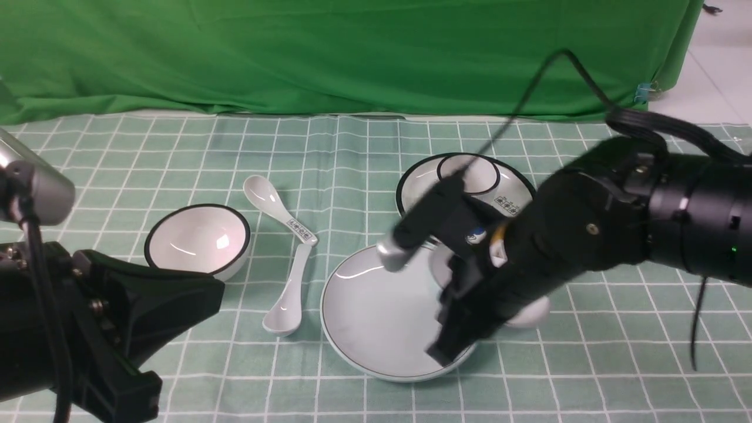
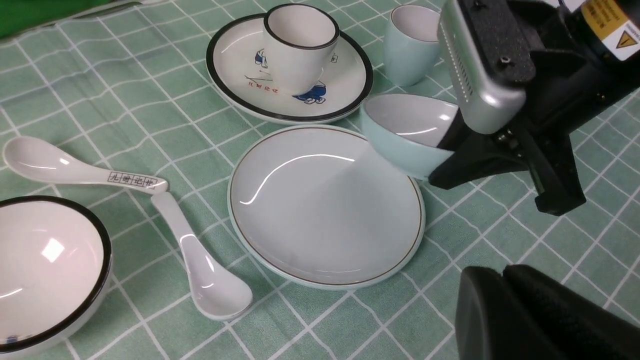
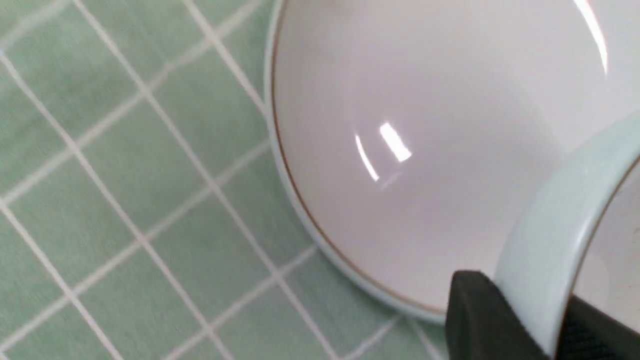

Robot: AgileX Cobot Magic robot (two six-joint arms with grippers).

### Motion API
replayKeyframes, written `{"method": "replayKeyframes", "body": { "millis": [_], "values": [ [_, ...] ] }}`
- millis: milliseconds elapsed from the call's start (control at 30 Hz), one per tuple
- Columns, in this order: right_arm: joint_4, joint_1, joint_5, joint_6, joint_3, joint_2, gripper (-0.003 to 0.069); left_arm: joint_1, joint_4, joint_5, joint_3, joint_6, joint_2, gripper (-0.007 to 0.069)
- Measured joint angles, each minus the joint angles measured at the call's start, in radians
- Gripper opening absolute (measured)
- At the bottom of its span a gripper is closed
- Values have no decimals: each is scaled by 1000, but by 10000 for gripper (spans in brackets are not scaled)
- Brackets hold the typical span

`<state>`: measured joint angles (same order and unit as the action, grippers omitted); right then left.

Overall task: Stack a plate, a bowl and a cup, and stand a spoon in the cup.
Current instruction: Use the right arm to put the blue rice bowl into the blue large plate in the middle, then use the right arm to grab a blue teacup

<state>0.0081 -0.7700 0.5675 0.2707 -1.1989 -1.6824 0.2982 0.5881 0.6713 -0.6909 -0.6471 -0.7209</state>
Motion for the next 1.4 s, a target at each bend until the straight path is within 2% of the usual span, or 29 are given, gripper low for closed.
{"method": "replayKeyframes", "body": {
  "millis": [167, 333, 600, 667, 700, 733, 867, 900, 933, 1000, 1133, 1267, 1333, 1400],
  "values": [
    [-16, -52, -6, -18, -106, -105, 86, 0, 0, 0, 0, 0, 0, 17],
    [-22, -56, -33, -18, -127, -218, 86, 0, 0, 0, 0, 0, 0, 17],
    [-31, -59, -55, -24, -135, -227, 98, 0, 0, 0, 0, 0, 0, 17],
    [-27, -59, -54, -29, -135, -230, 136, 0, 0, 0, 0, 0, 0, 17],
    [-20, -60, -53, -35, -135, -233, 192, 0, 0, 0, 0, 0, 0, 17],
    [-18, -60, -53, -34, -135, -232, 202, 0, 0, 0, 0, 0, 0, 17],
    [-8, -60, -50, -80, -135, -237, 416, 0, 0, 0, 0, 0, 0, 17],
    [-8, -60, -50, -82, -135, -237, 416, 0, 0, 0, 0, 0, 0, 17],
    [-8, -60, -50, -98, -135, -234, 465, 0, 0, 0, 0, 0, 0, 17],
    [-8, -60, -50, -121, -135, -220, 493, 0, 0, 0, 0, 0, 0, 17],
    [-15, -60, -6, -123, -143, -115, 471, 0, 0, 1, 0, 0, 0, 17],
    [-112, -42, 120, -105, -162, -6, 385, 0, 0, 1, 0, 0, 0, 17],
    [-164, 2, 204, -99, -172, 31, 349, 0, 0, 1, 0, 0, 0, 17],
    [-196, 87, 279, -93, -180, 45, 322, 0, 0, 1, 0, 0, 0, 17]
  ]
}}
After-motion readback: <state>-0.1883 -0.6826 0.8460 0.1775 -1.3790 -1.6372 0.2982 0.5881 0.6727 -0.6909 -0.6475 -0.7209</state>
